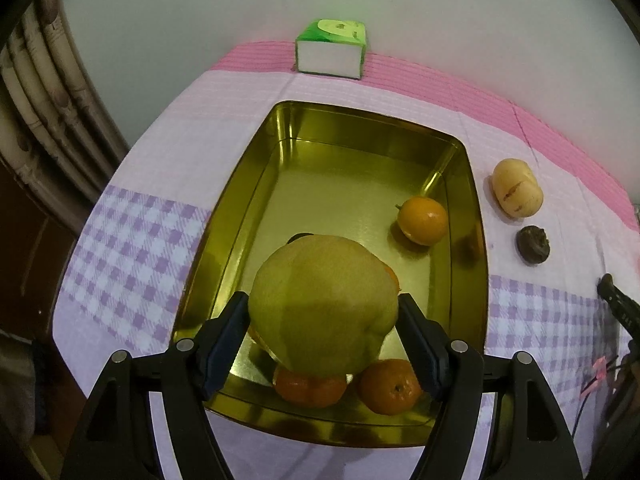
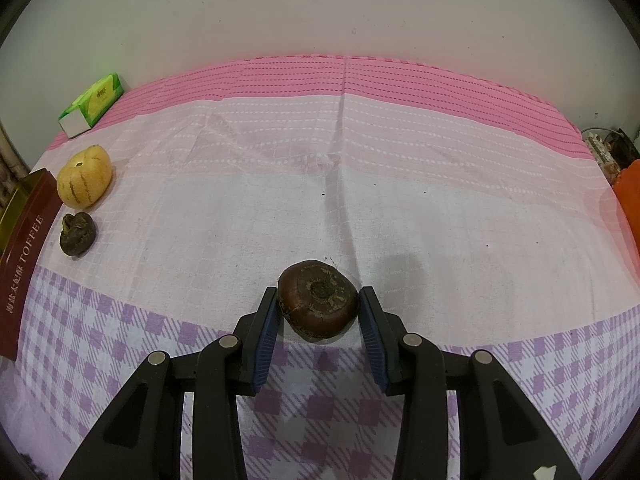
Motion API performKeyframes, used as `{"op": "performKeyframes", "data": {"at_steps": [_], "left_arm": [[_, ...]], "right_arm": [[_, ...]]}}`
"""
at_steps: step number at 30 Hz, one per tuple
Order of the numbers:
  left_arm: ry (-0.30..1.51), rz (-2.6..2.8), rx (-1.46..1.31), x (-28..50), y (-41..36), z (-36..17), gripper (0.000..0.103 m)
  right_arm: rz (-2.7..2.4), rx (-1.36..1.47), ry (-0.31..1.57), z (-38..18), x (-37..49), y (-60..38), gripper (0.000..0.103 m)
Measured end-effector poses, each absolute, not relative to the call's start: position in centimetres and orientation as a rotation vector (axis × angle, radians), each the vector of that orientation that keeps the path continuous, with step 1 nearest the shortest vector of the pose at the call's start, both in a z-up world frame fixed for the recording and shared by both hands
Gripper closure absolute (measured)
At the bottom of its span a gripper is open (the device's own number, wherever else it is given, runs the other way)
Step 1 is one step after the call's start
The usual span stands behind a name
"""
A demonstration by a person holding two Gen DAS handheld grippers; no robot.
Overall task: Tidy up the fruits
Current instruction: 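Lower the green pear into the gold tin and open the left gripper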
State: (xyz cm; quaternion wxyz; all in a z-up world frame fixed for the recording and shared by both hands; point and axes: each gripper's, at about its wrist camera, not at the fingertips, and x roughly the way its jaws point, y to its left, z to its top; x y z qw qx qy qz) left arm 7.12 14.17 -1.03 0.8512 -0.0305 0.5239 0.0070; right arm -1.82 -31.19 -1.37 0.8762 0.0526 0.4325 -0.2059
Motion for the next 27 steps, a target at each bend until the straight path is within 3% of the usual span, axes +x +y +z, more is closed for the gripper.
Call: {"op": "performKeyframes", "data": {"at_steps": [12,27], "left_arm": [[1.109,0.010,-0.090,7.1,14.5,-1.1,0.029],[1.074,0.001,-0.095,6.3,14.4,0.1,0.021]], "right_arm": [[-0.427,0.101,0.899,-1.1,-1.8,-30.8,0.067],[-0.348,0.040,0.901,0.2,-1.1,-26.3,0.067]]}}
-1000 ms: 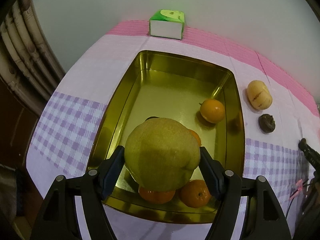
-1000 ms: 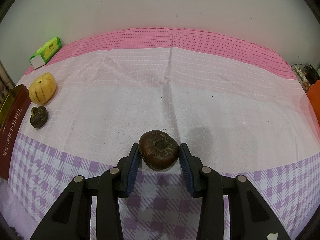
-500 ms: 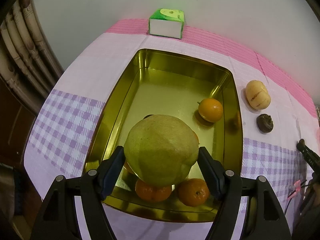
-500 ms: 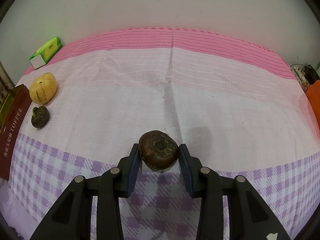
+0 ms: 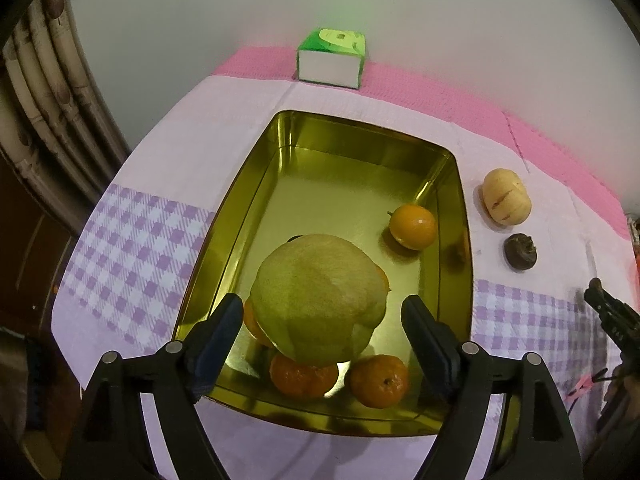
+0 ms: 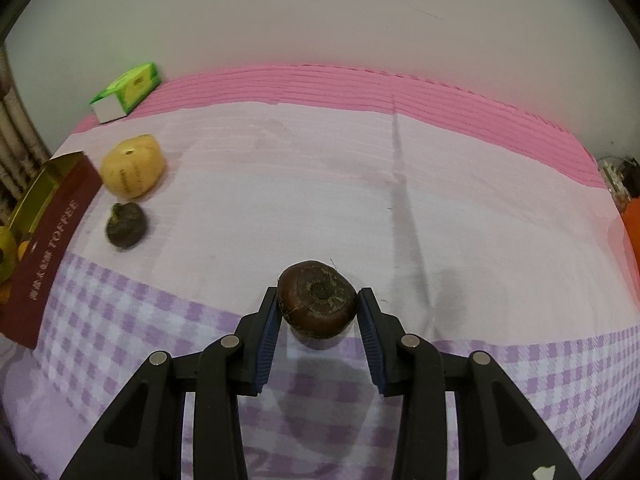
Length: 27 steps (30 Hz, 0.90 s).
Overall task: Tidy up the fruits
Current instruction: 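Lower the green pear into the gold tin and open the left gripper, then carry the dark brown fruit into the gold tin and open the right gripper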
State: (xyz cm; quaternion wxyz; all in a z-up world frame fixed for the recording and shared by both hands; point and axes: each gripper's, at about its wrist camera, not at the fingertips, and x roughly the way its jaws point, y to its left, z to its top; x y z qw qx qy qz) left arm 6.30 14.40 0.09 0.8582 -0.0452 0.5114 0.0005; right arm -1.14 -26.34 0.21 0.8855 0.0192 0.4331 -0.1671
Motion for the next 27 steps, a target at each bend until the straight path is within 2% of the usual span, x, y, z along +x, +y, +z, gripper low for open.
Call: {"op": "performKeyframes", "data": {"at_steps": [13,27], "left_arm": [[0.947,0.008,-0.036,4.5,14.0,3.3,0.019],[0.921,0.144,-0.135,3.2,19.2,5.2,0.017]], "right_arm": [[-0.178,-0.037,0.906,1.1,0.7,-18.7,0.067],[0.097,-0.145,0.892,2.2,3.8,-7.2,0.067]]}}
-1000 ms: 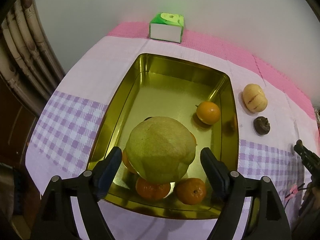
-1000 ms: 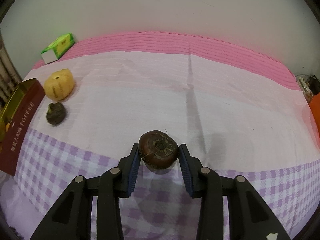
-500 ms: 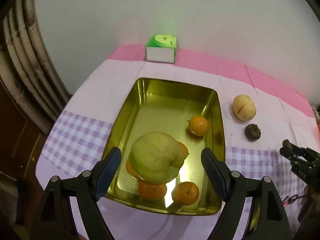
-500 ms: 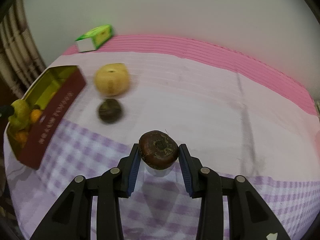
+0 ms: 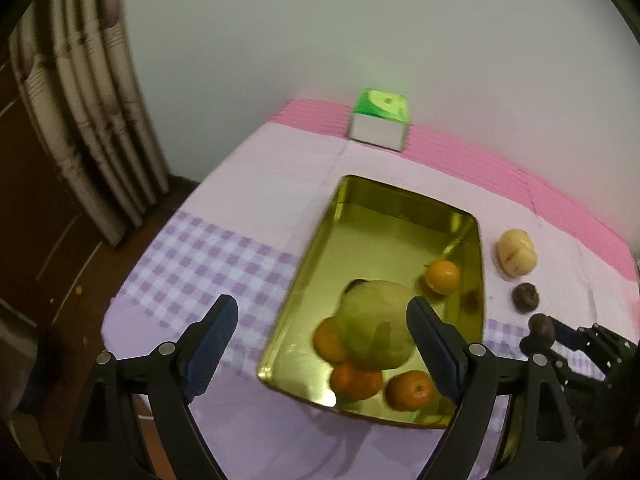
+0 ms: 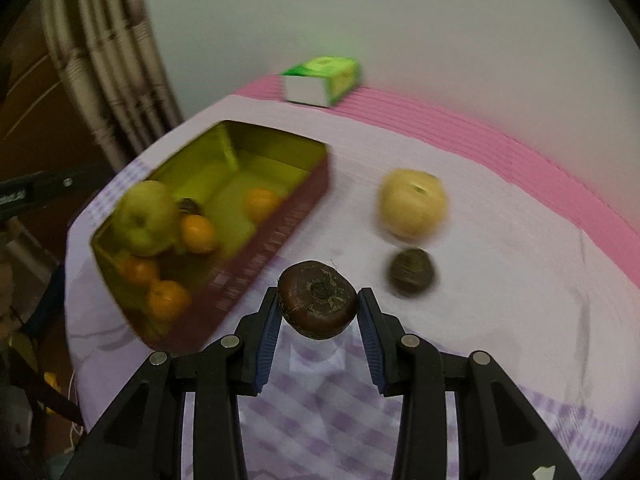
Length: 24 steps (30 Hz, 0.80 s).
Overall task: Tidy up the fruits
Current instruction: 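Carry the dark brown fruit into the gold tin and open the right gripper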
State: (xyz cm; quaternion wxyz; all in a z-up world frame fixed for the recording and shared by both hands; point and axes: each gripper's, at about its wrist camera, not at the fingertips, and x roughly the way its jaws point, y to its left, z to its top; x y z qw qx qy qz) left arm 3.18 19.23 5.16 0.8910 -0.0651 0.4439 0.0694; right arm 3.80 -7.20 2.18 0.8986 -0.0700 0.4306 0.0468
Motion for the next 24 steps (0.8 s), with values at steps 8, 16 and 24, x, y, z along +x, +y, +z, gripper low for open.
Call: {"op": "performKeyframes", "data": {"at_steps": [8,16,24], "left_arm": [[0.937,0.226,-0.195,2.3,22.6,4.9,0.017],[0.958,0.281,-0.245,1.8,24.6,4.3,0.017],[0.973,0.291,-0.256,2.0,24.8,3.9,0.017]], "right_arm": [[0.222,-0.206,0.899,1.7,5.9,-1.2,0.067],[0.262,-0.260,0.916,0.4,7.6,1.5,0.067],[0.269,-0.295,0.933,-0.8,8.4,2.4,0.067]]}}
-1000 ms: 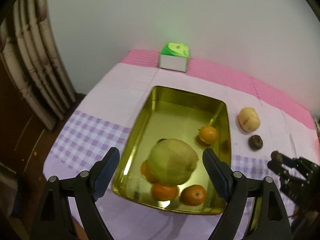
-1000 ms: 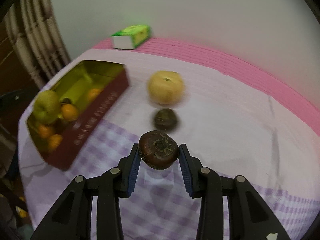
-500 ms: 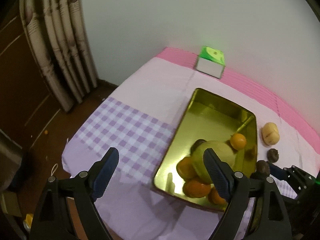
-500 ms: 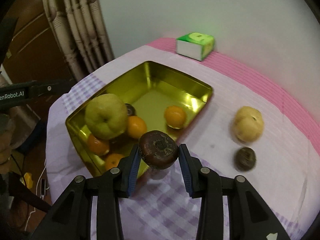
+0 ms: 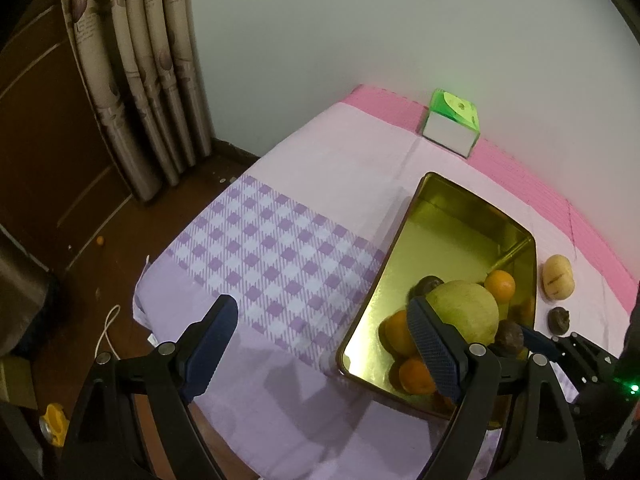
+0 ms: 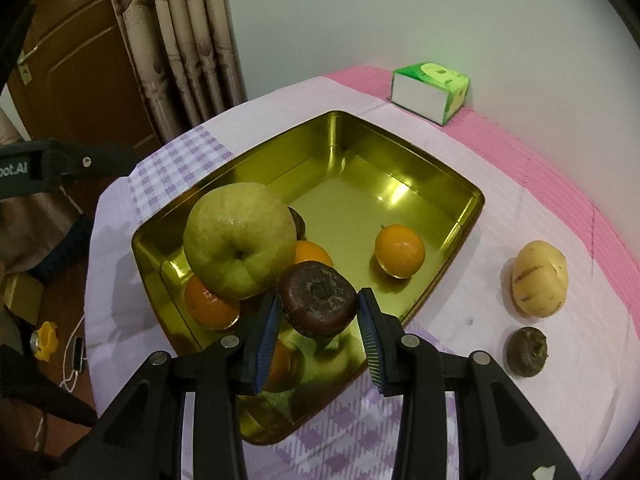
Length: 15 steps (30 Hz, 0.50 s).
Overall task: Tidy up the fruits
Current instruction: 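Carry the dark brown fruit into the gold tin and open the right gripper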
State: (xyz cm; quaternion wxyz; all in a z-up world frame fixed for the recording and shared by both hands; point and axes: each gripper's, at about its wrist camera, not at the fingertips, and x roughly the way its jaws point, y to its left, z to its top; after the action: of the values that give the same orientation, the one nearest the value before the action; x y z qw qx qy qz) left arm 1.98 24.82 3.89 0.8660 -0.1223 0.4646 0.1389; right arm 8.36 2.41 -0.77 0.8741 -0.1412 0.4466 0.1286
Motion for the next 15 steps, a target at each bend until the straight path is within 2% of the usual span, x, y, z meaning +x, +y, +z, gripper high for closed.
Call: {"op": "performKeyframes", "data": {"at_steps": [15], "left_arm": [[0.991,0.303,-0.271,2.1,25.3,3.3,0.017]], "right_arm": [[0.252,-0.338,0.956,-2.8,9.8,3.4,0.067]]}}
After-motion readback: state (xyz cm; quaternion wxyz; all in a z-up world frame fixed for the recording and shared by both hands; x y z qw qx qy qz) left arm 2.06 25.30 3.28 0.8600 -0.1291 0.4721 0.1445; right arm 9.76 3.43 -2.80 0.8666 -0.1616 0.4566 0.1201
